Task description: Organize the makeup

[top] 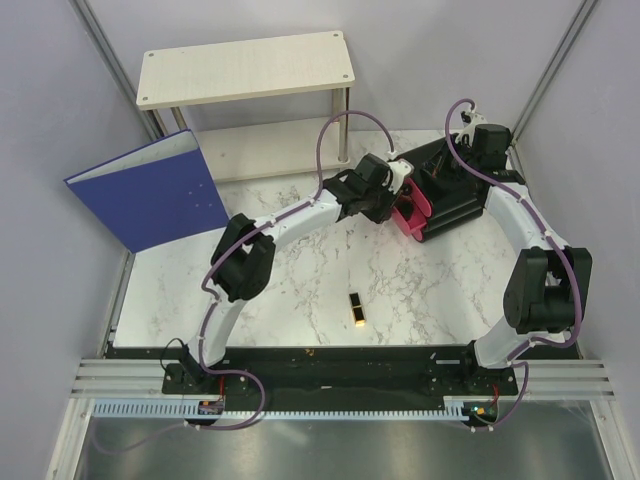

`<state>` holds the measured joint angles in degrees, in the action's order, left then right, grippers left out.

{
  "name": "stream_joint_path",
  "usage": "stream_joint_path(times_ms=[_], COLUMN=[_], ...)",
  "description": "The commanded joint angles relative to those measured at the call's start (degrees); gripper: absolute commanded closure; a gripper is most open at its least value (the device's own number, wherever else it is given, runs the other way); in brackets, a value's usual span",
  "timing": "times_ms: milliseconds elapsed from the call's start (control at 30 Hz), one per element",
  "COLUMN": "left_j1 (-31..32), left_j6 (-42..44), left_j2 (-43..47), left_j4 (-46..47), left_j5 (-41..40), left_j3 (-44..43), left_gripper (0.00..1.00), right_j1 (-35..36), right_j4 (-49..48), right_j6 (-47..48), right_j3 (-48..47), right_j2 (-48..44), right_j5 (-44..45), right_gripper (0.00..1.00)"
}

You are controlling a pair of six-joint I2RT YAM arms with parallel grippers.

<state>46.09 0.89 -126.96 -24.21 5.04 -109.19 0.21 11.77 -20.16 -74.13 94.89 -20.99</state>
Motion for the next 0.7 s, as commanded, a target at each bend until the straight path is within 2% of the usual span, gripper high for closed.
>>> stream_joint_path(times_ms=[0,333,433,467,600,633,667], left_j1=[0.1,0.0,0.1,0.1,0.0,0.0,0.0], left_j6=[-8.0,-14.6,-16.1,-16.8,-19.7,-19.6,-19.5], left_j2=[-2.4,-6.8,-6.6,-6.4,-6.0,-5.2,-4.4], left_j4=[8.9,12.6,13.5,15.1,16.1,16.2,16.4], left_j5=[4.6,7.9,9.0,10.3,12.5,12.3,11.6], left_j3=[-7.7,-13.0,-11.9,-11.4,-10.5,-9.5,-8.7], left_gripper=[0.98,0.98,0.94,0.85,0.67,0.59,0.54], right_j1=[0.1,0.2,0.2,0.2,0.2,0.2,0.2], right_j4=[27.5,27.5,27.7,27.6,27.6,27.7,27.7], right_j6=[3.6,3.9,3.8,3.7,3.8,3.8,3.9], right_j3=[8.7,9.2,9.0,9.1,9.0,9.0,8.9], right_j2=[7.3,6.7,6.8,6.7,6.7,6.8,6.8], right_j5=[5.1,5.2,4.9,4.9,4.9,4.9,4.9], right_gripper=[1.00,1.00,1.00,1.00,1.00,1.00,1.00])
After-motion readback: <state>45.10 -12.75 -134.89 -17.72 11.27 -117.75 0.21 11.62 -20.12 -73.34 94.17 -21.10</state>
